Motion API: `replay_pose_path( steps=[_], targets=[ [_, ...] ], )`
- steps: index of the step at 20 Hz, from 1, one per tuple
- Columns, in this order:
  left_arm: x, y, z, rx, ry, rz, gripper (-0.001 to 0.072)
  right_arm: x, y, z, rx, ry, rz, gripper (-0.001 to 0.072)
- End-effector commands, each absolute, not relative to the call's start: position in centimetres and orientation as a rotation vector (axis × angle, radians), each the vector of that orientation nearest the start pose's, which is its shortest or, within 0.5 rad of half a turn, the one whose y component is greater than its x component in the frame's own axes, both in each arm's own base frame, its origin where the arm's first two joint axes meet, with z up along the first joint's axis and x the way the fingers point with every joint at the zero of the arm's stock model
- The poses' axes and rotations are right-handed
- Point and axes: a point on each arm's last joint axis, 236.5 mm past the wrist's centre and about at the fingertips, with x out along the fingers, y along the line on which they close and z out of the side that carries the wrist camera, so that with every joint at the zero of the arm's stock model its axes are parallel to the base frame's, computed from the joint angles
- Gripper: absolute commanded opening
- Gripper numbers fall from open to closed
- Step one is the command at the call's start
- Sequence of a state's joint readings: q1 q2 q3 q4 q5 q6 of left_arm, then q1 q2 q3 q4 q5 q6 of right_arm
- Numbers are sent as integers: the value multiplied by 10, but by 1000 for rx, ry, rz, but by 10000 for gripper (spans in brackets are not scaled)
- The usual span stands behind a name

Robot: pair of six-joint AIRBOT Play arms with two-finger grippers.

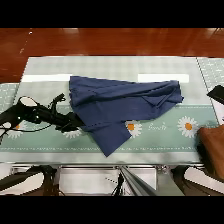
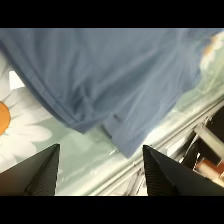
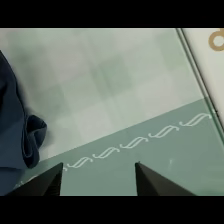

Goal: Fold the shirts.

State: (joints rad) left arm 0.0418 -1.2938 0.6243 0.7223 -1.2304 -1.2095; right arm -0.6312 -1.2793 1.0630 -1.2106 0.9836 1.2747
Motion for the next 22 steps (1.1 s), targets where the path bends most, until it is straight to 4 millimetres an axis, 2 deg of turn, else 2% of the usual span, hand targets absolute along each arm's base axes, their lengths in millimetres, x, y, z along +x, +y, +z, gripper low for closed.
replay_pose_path(
  steps=[1, 4, 5, 7, 8, 9, 11, 13, 15, 18, 20, 22],
  targets=[
    [241, -159, -95, -716, 1584, -478, 623, 368, -165, -5, 509, 1050, -198, 536],
    [261, -170, -109, -762, 1528, -423, 617, 372, -160, -2, 534, 1033, -180, 536],
    [270, -175, -113, -799, 1504, -397, 591, 373, -158, -2, 544, 1031, -175, 536],
    [279, -186, -117, -875, 1485, -370, 163, 373, -154, -1, 558, 1034, -164, 536],
    [279, -189, -117, -888, 1488, -371, 64, 372, -153, -2, 559, 1039, -160, 536],
    [278, -189, -118, -886, 1491, -373, 26, 371, -151, -4, 559, 1050, -150, 536],
    [274, -192, -115, -871, 1499, -411, 26, 371, -136, -14, 597, 1089, -80, 536],
    [269, -195, -112, -868, 1513, -436, 26, 376, -113, -27, 705, 1117, 15, 536],
    [268, -196, -111, -870, 1520, -444, 26, 382, -100, -42, 802, 1134, 62, 537],
    [267, -196, -111, -872, 1523, -447, 26, 387, -99, -63, 863, 1154, 57, 537],
    [267, -196, -111, -871, 1522, -446, 26, 390, -103, -73, 871, 1153, 35, 536],
    [267, -196, -111, -871, 1522, -446, 26, 394, -100, -81, 859, 1160, 32, 536]
  ],
)
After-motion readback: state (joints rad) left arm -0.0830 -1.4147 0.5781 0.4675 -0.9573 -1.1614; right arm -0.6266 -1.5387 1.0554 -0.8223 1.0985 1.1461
